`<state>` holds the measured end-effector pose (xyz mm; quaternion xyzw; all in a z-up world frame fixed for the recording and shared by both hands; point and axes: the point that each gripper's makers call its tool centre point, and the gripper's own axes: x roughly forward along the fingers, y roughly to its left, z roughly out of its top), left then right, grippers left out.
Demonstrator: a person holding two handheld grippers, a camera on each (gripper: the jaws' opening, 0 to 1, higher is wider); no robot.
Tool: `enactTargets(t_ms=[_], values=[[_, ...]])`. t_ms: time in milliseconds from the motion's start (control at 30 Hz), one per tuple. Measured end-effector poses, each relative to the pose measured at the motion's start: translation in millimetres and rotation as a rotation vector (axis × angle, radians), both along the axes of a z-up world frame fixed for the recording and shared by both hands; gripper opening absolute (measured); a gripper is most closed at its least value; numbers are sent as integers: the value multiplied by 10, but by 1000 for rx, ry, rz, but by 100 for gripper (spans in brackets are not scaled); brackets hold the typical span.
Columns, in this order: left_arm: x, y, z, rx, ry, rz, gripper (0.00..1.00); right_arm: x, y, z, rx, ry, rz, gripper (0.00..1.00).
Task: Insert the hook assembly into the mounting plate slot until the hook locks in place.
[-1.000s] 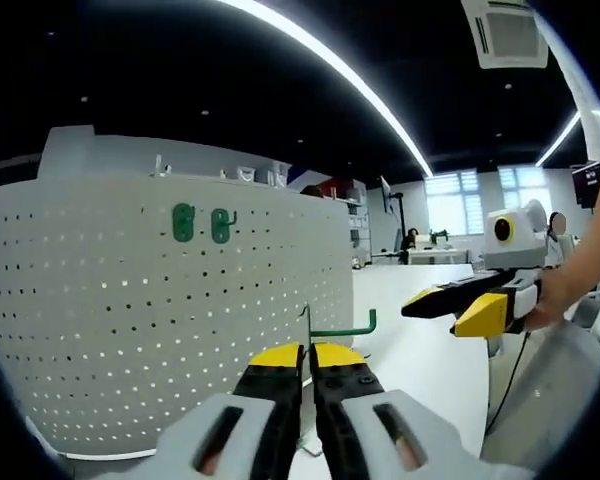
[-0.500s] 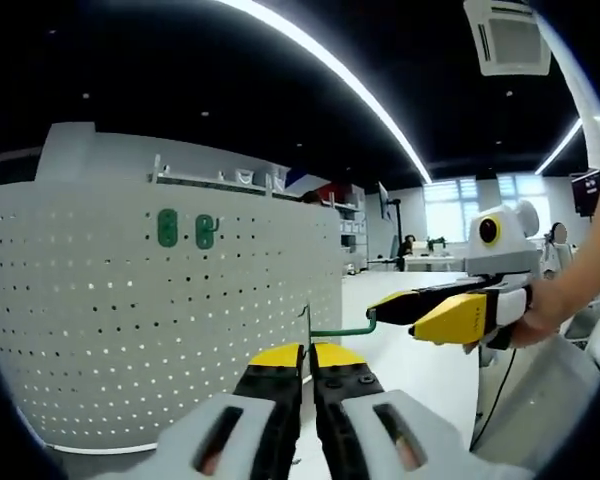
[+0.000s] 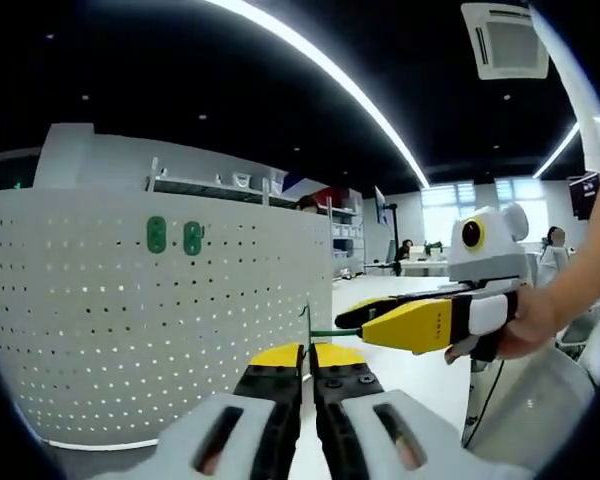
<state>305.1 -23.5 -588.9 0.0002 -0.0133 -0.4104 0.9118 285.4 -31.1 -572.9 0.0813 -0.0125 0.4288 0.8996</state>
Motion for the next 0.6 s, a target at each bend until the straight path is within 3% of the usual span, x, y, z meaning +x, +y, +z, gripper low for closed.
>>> enactTargets(t_ms=[600], values=[[-46, -38, -24, 20, -9, -5, 2, 48, 65, -15, 25, 33, 1, 8]])
